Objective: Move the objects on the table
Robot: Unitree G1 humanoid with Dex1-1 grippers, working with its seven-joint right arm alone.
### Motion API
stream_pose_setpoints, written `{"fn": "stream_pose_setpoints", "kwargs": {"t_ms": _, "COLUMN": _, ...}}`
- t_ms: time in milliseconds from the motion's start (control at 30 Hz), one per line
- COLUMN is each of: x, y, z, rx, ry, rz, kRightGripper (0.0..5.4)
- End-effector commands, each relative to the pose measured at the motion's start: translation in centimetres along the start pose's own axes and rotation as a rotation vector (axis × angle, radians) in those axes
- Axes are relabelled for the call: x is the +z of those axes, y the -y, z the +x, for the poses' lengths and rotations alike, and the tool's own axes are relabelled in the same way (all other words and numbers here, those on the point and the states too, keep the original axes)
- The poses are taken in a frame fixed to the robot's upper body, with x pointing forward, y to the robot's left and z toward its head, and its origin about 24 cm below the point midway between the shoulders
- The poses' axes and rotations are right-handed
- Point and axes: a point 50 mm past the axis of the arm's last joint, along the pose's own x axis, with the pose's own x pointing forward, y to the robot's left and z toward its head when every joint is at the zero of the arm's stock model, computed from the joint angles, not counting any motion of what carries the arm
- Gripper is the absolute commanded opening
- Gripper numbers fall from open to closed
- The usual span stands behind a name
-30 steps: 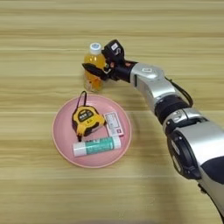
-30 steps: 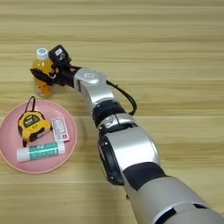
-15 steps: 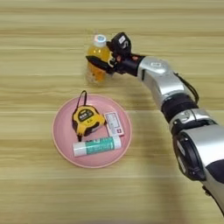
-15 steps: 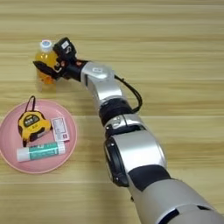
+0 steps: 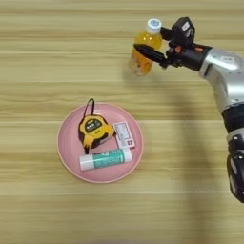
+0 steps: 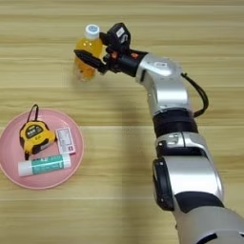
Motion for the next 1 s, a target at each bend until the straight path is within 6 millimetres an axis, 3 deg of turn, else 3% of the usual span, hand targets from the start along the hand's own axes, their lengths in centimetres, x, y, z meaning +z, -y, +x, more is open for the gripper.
{"fn": "stream_pose_setpoints", "kwargs": {"t_ms": 33, "x": 4.8, "y": 3.0, "z": -2.0, "rx": -0.081, "ry": 0.097, "rz": -0.135, "kRightGripper": 3.55}}
{"fn": "stream_pose_setpoints", "kwargs": {"t_ms": 400, "x": 1.9, "y": 5.7, "z": -5.3, "rx": -0.178, "ry": -0.026, "rz": -0.096, "kRightGripper": 3.55}}
{"fn": "stream_pose_setpoints", "kwargs": {"t_ms": 1000, "x": -0.6, "y": 6.4, "z": -6.7, "rx": -0.254, "ry": -0.136, "rz": -0.083, "kRightGripper": 3.54}}
